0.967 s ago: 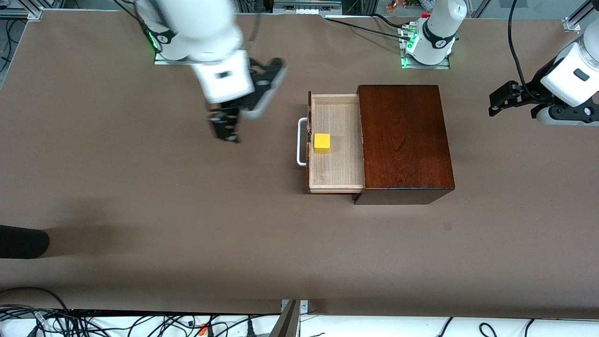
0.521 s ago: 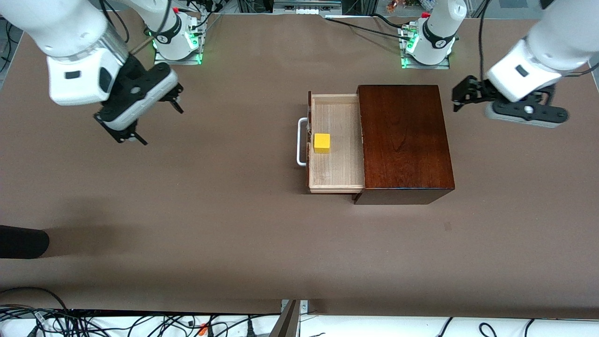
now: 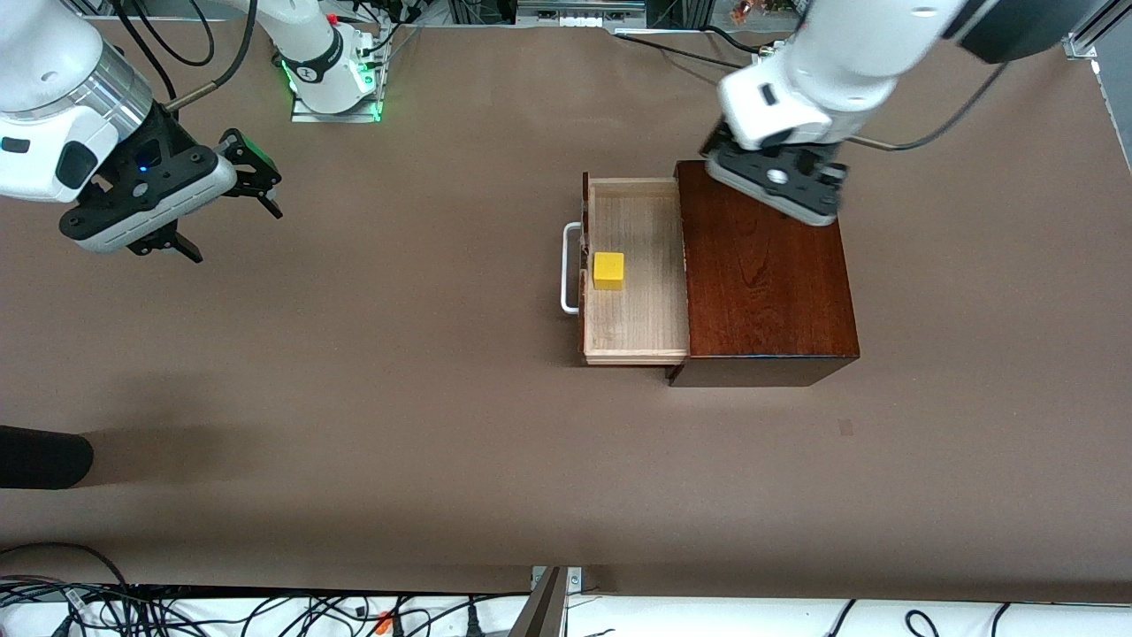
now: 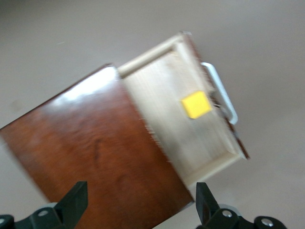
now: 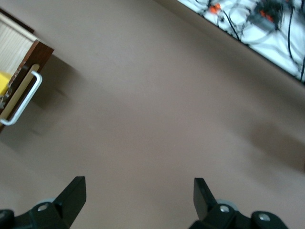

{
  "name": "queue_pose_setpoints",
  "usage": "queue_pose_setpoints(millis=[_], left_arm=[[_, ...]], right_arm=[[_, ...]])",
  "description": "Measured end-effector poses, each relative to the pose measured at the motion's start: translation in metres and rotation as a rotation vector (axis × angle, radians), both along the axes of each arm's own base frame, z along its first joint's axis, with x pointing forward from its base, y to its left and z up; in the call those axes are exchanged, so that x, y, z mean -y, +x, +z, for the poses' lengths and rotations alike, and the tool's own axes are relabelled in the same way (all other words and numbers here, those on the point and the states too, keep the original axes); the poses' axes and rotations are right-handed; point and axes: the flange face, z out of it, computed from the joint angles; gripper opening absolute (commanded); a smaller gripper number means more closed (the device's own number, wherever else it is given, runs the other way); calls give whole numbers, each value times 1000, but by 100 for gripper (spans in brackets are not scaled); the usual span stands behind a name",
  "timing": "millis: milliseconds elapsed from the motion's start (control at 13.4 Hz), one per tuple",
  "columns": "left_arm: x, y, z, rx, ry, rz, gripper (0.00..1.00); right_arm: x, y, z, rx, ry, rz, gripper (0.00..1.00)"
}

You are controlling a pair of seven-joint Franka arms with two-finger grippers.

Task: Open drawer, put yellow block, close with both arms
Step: 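Move the left gripper down to the drawer front beside the handle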

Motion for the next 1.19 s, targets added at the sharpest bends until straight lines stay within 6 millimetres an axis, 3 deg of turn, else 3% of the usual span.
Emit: queue_pose_setpoints(millis=[149,298,446,521,893,1042,1190], left_arm=[[36,-10,-14,-17,-28,-191,100],[68,-16,-32,-35,-57,-374,100],[103,-23,-52,-25,-85,-544,100],[120,-28,-64,-9,-67,-626,100],[212,-63,-155,73,61,-1001,100],[228,-64,-194,71,86,-1098,100],[228,-57,-224,44,89,-1127,100]], right_arm=[[27,-6,-13,-17,12,-78,100],[67,-11,-25,-36,17,-146,100],[102,-11,-30,-39,13,-202,100],[110,-11,-31,-39,4,-227,100],[101,-12,-35,-47,-19,-302,100],[102,-12,-35,-47,-18,-310,100],[104,-12,-35,-46,-18,-315,100]])
